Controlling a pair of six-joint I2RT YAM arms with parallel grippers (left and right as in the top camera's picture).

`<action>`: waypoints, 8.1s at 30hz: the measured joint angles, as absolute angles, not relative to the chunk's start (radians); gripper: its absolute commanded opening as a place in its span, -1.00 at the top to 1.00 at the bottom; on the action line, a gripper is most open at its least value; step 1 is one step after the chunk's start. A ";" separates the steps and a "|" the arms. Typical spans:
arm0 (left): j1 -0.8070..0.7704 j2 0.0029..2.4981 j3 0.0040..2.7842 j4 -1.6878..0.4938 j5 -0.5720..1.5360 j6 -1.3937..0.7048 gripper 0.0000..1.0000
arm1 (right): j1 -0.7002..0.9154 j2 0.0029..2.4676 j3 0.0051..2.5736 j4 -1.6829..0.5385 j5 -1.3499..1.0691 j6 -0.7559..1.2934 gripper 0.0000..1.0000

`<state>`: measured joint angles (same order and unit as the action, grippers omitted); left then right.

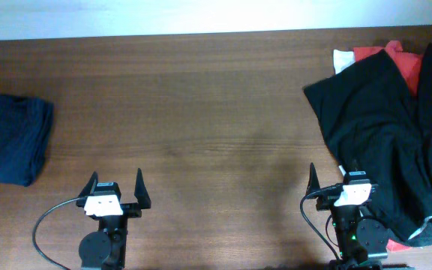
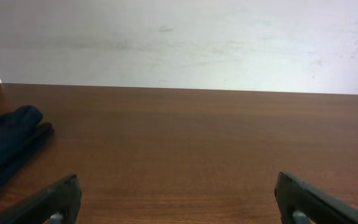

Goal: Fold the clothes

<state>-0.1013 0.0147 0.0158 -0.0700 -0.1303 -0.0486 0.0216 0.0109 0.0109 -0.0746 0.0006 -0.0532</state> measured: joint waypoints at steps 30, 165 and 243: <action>-0.101 0.118 0.074 -0.131 -0.067 -0.049 -0.98 | 0.022 0.121 0.095 -0.226 0.080 -0.052 -0.97; -0.102 1.841 1.299 -0.962 0.232 -0.261 0.57 | 0.047 2.488 2.255 -1.555 -0.272 0.119 -0.16; 0.041 1.855 1.398 -1.079 0.138 -0.292 0.53 | 0.386 2.498 2.052 -0.453 -0.452 -0.156 -0.82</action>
<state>0.0414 1.8553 1.3975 -1.0786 0.1375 -0.2920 0.3862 2.4977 2.0518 -0.4526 -0.4519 -0.1562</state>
